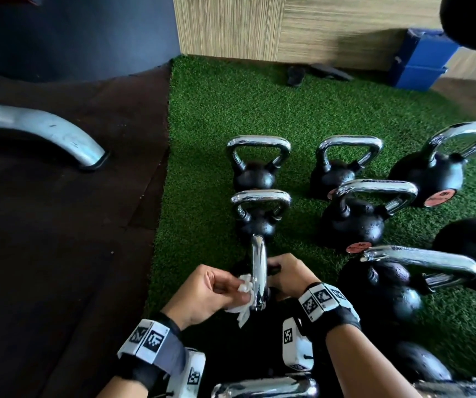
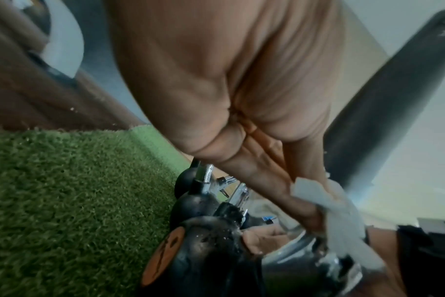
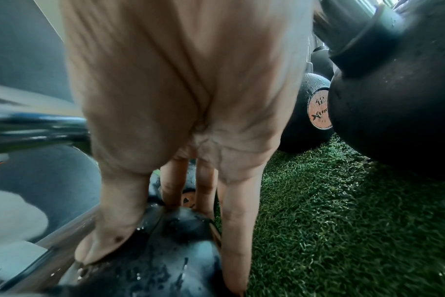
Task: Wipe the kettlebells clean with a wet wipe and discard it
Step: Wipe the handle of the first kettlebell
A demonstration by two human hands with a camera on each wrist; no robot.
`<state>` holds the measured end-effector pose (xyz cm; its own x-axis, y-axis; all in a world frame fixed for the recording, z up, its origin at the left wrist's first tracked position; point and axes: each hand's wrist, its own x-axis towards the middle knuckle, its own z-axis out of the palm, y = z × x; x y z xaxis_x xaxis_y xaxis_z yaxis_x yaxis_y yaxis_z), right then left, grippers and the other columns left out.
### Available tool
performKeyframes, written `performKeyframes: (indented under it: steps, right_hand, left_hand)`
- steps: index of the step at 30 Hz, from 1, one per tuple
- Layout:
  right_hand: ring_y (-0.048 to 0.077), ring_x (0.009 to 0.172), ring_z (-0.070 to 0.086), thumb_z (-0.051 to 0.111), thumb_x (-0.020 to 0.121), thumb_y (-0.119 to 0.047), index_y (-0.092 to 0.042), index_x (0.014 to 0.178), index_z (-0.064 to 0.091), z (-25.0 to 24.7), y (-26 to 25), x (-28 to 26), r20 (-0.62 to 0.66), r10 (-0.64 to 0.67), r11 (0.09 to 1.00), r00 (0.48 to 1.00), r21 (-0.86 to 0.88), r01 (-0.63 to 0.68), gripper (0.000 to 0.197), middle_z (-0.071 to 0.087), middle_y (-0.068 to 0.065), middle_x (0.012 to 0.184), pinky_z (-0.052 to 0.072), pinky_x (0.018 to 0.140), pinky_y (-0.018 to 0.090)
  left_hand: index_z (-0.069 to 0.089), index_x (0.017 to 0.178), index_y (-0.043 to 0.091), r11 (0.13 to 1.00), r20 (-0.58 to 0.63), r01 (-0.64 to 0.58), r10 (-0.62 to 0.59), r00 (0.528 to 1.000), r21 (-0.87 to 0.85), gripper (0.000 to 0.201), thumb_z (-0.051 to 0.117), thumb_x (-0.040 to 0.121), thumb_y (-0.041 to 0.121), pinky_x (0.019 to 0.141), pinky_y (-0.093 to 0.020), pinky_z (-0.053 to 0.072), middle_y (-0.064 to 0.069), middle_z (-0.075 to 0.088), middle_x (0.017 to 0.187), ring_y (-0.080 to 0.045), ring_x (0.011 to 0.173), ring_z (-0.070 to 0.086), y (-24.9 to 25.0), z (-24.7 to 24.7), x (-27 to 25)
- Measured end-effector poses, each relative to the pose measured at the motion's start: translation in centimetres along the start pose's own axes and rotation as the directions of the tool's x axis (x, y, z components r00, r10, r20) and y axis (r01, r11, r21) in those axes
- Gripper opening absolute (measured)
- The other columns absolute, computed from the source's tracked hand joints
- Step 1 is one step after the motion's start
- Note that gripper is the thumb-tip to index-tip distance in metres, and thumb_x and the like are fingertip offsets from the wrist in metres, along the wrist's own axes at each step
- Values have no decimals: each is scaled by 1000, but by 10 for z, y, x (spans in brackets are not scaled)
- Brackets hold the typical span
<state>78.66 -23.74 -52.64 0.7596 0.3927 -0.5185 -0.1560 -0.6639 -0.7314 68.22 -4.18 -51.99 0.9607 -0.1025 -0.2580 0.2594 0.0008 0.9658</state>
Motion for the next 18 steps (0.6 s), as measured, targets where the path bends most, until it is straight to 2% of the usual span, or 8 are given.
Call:
performKeyframes:
  steps: [3, 5, 7, 9, 11, 13, 16, 18]
  right_hand:
    - [13, 62, 70, 81, 64, -31, -30, 93, 75, 0, 1, 2, -20, -1, 1000, 1000, -23, 0, 30, 74, 2, 77, 62, 60, 35]
    - [12, 61, 68, 82, 69, -26, -29, 96, 75, 1, 1, 4, -17, 5, 1000, 1000, -20, -5, 27, 74, 1, 77, 61, 59, 32]
    - [11, 60, 68, 82, 70, -25, -28, 99, 74, 1, 2, 4, -18, 7, 1000, 1000, -14, -8, 30, 74, 2, 80, 60, 58, 31]
    - [11, 62, 68, 82, 69, -28, -31, 96, 75, 1, 1, 2, -31, 0, 1000, 1000, -23, -1, 28, 74, 2, 80, 61, 58, 32]
    - [12, 63, 68, 79, 68, -31, -36, 84, 75, 1, -1, -1, -27, -23, 999, 999, -44, 22, 17, 74, 2, 78, 62, 60, 39]
    - [14, 65, 68, 78, 70, -32, -38, 82, 75, 1, -5, -4, -32, -30, 998, 999, -55, 28, 14, 73, 3, 80, 62, 60, 41]
    - [10, 76, 67, 76, 76, -37, -37, 99, 74, -1, -8, -6, -11, -39, 988, 999, -152, 37, 23, 73, 0, 92, 60, 71, 31]
    - [9, 89, 66, 71, 83, -38, -34, 113, 71, -7, -13, -10, -41, -54, 946, 998, -321, 39, 30, 73, -3, 104, 52, 80, 22]
  left_hand:
    - [83, 87, 16, 997, -68, -25, 30, 997, 75, 23, 91, 67, 23, 71, -21, 55, -3, 80, 87, -8, 80, 72, -6, 0, -6]
    - [82, 92, 16, 980, -86, -25, 42, 995, 196, 26, 92, 68, 21, 76, -26, 58, 0, 80, 88, -9, 81, 74, -10, 2, -11]
    - [82, 93, 23, 943, -110, -57, 98, 989, 328, 25, 91, 70, 19, 78, -22, 58, 10, 79, 87, -6, 82, 75, -14, 4, -14]
    - [82, 90, 29, 918, -120, -96, 153, 981, 385, 25, 90, 73, 13, 76, -14, 55, 19, 78, 85, 1, 81, 74, -15, 7, -16]
    - [82, 93, 24, 913, -125, -100, 161, 979, 396, 24, 86, 76, 8, 77, -9, 51, 20, 77, 87, 4, 83, 73, -17, 11, -16]
    - [82, 97, 19, 909, -116, -115, 175, 978, 402, 21, 84, 79, 8, 79, -8, 49, 15, 78, 89, 4, 86, 71, -18, 12, -15]
    - [83, 97, 16, 893, -116, -140, 207, 971, 428, 19, 83, 80, 7, 79, -12, 49, 7, 76, 91, -2, 87, 71, -18, 9, -13]
    - [82, 93, 13, 939, -186, -110, 177, 966, 325, 17, 84, 78, 6, 77, -16, 51, 5, 76, 89, -4, 84, 72, -14, 2, -10]
